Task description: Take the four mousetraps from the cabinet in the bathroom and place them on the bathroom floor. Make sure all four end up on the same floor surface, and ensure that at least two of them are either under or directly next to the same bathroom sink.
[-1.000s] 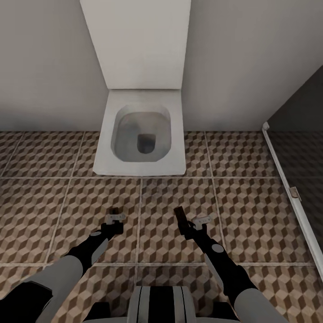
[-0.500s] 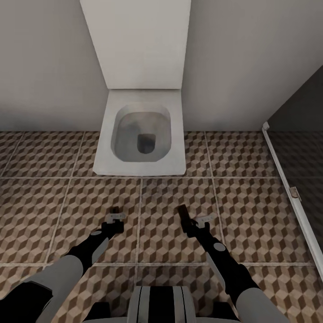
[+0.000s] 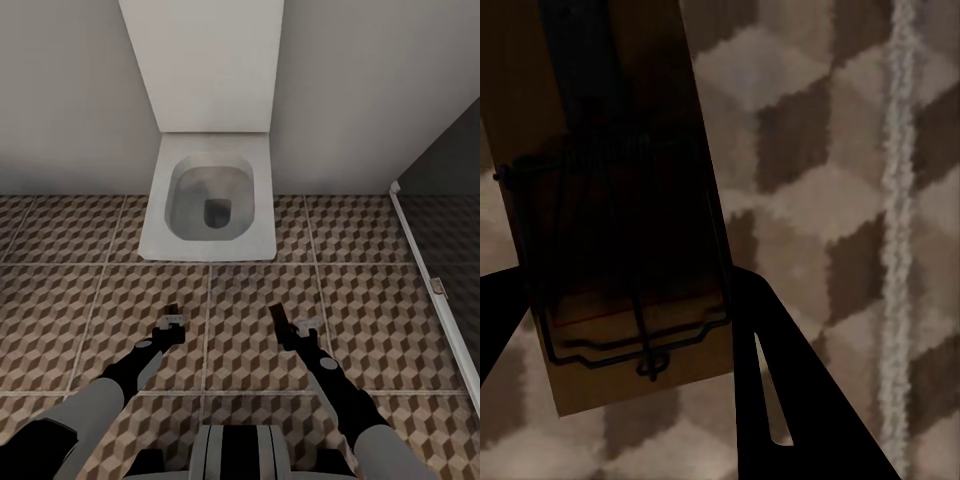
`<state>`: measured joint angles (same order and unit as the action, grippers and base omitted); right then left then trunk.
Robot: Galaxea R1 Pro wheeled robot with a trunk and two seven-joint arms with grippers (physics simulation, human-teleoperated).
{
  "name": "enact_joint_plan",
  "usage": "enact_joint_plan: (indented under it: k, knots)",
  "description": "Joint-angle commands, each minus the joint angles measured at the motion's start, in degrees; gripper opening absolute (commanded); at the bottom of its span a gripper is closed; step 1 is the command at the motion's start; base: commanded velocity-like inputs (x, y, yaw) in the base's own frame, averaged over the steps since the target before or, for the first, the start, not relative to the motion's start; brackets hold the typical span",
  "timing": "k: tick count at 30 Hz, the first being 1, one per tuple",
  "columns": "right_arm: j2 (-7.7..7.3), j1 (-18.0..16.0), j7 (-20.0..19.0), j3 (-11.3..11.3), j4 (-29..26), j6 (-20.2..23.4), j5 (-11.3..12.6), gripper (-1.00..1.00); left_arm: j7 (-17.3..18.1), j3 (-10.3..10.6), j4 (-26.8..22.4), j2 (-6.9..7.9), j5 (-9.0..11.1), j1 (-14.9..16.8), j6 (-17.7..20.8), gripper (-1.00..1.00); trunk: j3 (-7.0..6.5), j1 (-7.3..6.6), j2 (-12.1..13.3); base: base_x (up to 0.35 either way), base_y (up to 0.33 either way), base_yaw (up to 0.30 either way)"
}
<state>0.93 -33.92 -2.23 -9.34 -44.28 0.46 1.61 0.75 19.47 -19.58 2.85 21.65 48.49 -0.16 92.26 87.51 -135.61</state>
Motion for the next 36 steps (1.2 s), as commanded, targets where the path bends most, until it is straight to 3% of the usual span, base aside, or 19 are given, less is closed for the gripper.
enact_joint_plan:
  k: [1,6,18,36]
  knots:
    - [-0.03,-0.15,-0.23,0.02,-0.02,0.11,0.36,-1.0,0.13,0.31,-0.01,0.05,0.41,0.02,-0.01,-1.0,0.02,-0.01,-0.01,0.0,0.0,0.0]
    - [-0.28,-2.68,-0.23,0.02,-0.02,2.19,0.33,-1.0,0.13,0.31,-0.02,0.05,0.41,0.02,-0.01,-1.0,0.02,-0.01,-0.01,0.0,0.0,0.0]
    - [-0.21,-3.43,-0.25,-0.06,0.76,3.92,0.08,-1.0,0.13,0.31,-0.02,0.05,0.41,0.02,-0.01,-1.0,0.02,-0.01,-0.01,0.0,0.0,0.0]
    - [0.12,-3.44,-0.31,-0.15,0.68,4.11,0.15,-1.0,0.13,0.27,-0.85,0.05,0.41,0.02,0.0,-1.0,3.26,3.95,-7.23,0.0,0.0,0.0]
